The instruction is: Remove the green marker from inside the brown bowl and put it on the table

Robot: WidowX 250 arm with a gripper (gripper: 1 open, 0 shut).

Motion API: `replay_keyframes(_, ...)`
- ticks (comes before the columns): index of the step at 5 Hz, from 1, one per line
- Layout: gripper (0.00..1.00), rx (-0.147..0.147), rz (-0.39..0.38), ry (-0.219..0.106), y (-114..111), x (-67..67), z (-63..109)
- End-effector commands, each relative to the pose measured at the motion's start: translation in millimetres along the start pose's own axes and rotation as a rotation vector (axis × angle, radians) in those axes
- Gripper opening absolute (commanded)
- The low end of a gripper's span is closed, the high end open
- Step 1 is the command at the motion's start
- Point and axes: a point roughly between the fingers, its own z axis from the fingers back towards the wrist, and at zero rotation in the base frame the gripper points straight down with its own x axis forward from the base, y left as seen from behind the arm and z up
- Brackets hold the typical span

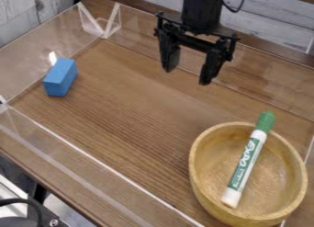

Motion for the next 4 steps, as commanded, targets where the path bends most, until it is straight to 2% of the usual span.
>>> replay_keyframes(1, 1.0, -0.004, -0.01, -0.047, -10, 4.1, 7.8)
replay_keyframes(2, 1.0, -0.01, -0.015, -0.059, -25, 5.6, 4.8)
replay_keyframes(4, 1.0, -0.029, -0.028, -0.115, -65, 13.4, -0.8)
